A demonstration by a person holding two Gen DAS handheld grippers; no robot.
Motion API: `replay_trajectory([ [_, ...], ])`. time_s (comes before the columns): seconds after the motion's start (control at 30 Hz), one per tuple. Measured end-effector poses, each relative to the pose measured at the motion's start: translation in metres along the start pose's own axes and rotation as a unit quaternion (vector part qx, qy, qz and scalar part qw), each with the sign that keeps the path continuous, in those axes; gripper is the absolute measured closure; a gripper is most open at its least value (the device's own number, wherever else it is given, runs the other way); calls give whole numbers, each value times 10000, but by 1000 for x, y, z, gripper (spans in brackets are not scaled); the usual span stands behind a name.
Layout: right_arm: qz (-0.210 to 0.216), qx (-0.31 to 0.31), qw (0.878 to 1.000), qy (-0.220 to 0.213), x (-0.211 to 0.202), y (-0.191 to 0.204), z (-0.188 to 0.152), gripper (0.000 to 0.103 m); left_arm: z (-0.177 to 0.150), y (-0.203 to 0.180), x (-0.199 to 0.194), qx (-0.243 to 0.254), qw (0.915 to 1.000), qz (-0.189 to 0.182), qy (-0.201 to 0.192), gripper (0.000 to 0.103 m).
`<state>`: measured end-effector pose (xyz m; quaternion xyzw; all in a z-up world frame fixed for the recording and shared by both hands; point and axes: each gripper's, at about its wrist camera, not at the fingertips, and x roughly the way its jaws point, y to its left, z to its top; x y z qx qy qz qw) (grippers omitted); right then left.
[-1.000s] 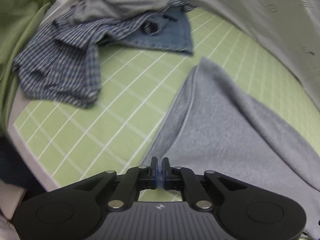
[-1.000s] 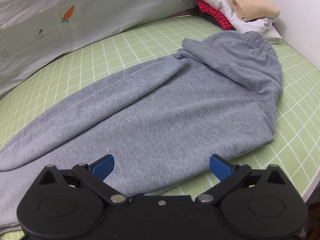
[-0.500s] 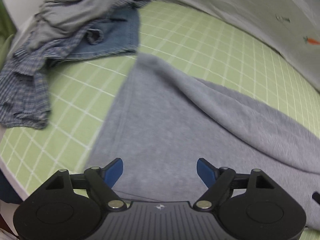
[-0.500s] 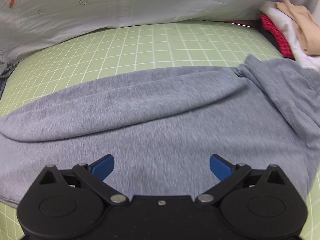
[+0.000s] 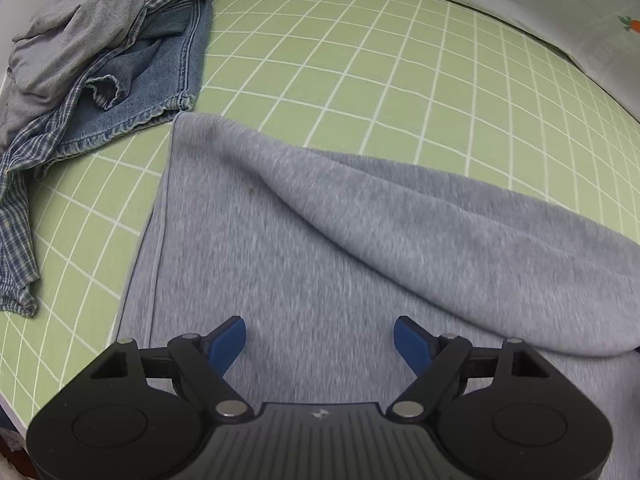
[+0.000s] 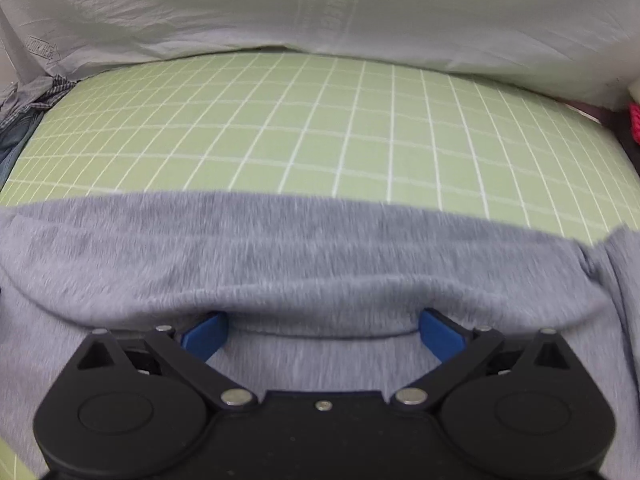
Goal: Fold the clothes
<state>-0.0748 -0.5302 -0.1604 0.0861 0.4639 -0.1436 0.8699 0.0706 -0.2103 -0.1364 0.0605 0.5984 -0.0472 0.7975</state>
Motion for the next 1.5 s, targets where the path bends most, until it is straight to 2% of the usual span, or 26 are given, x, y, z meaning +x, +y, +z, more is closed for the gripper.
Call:
replay_trajectory([
  [0.17, -7, 73, 9997, -254, 24, -8, 40, 0, 26, -4, 10, -109, 9999, 25, -37, 19],
  [0.3, -149, 310, 9990, -295, 40, -15, 69, 0, 44, -13, 10, -76, 9998, 41, -195, 19],
  [0.43, -111, 601, 9972, -438, 21, -18, 70, 0, 38, -13, 9, -122, 9997, -20, -187, 18],
  [0.6, -319, 598, 9966, -476, -19, -9, 41, 0, 29, -12, 7, -188, 9997, -97, -155, 18],
  [0.77, -265, 551, 9981, -111, -30, -1, 3, 0, 23, -12, 7, -204, 9996, -145, -111, 17],
  [0.87, -224, 462, 9986, 132, -17, 4, -4, 0, 22, -13, 10, -156, 9998, -139, -71, 14],
  [0.97, -185, 284, 9994, 106, -4, 11, 2, 0, 23, -13, 12, -121, 9998, -130, -46, 12],
  [1.1, -110, 64, 9999, -12, 15, 16, 27, 0, 33, -12, 17, -117, 9998, -95, -110, 7],
  [1.23, -81, 88, 9998, -152, 33, 13, 53, 0, 46, -10, 23, -218, 9996, -67, -191, 1],
  [1.5, -100, 275, 9995, -102, 47, 13, 78, 0, 70, 4, 26, -503, 9983, 69, -300, 1],
])
